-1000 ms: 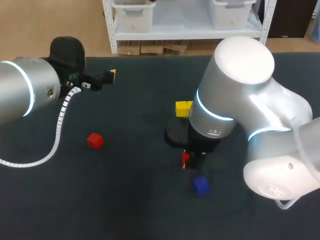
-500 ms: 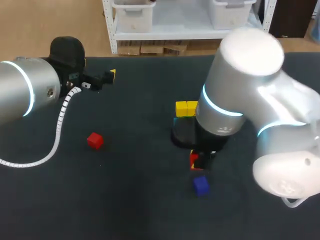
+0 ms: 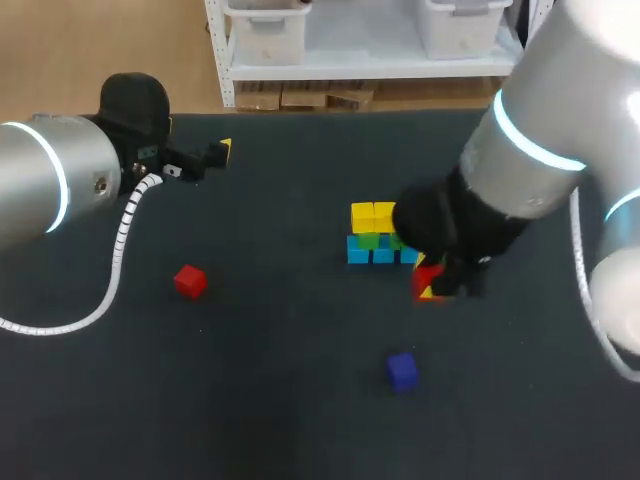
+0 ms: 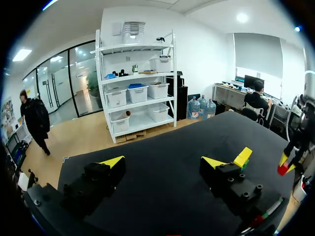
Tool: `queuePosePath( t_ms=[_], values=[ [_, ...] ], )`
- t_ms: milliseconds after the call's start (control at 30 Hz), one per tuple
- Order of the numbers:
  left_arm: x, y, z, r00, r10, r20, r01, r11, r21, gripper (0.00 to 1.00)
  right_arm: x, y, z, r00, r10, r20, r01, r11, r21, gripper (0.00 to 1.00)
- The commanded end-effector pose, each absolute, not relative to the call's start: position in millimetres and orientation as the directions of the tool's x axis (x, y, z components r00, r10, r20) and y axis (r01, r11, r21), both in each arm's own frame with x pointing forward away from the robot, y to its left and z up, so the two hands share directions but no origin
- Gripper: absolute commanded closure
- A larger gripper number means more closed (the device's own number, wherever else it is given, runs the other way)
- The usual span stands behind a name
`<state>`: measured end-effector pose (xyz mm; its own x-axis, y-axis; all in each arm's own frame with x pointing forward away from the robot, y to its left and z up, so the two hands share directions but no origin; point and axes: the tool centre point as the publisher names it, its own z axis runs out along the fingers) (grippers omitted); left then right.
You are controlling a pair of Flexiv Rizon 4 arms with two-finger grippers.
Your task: Place the blue cubes, place green cubes on the blue cubes, place the yellow cubes on the green cubes, then place the red cubes on the yellow cubes, and place purple cube on the red cubes.
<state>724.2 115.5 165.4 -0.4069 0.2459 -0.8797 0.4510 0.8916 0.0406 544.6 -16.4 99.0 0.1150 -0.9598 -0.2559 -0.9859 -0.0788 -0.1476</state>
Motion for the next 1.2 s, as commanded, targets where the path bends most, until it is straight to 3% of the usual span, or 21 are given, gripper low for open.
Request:
queuePosePath(
  t_ms=[33,1200],
  values=[
    [723,114,164,-0.401,0.241,-0.884,0.442,0.896,0.044,0.00,559,-26,127,0.151,-0.958,-0.245,-0.986,-0.126,-0.113,1.00],
    [723,114,164,-0.401,0.241,-0.884,0.442,0.896,0.044,0.00,656,0,107,0.073,-0.979,-0.190,-0.996,-0.083,0.042,1.00]
  ],
)
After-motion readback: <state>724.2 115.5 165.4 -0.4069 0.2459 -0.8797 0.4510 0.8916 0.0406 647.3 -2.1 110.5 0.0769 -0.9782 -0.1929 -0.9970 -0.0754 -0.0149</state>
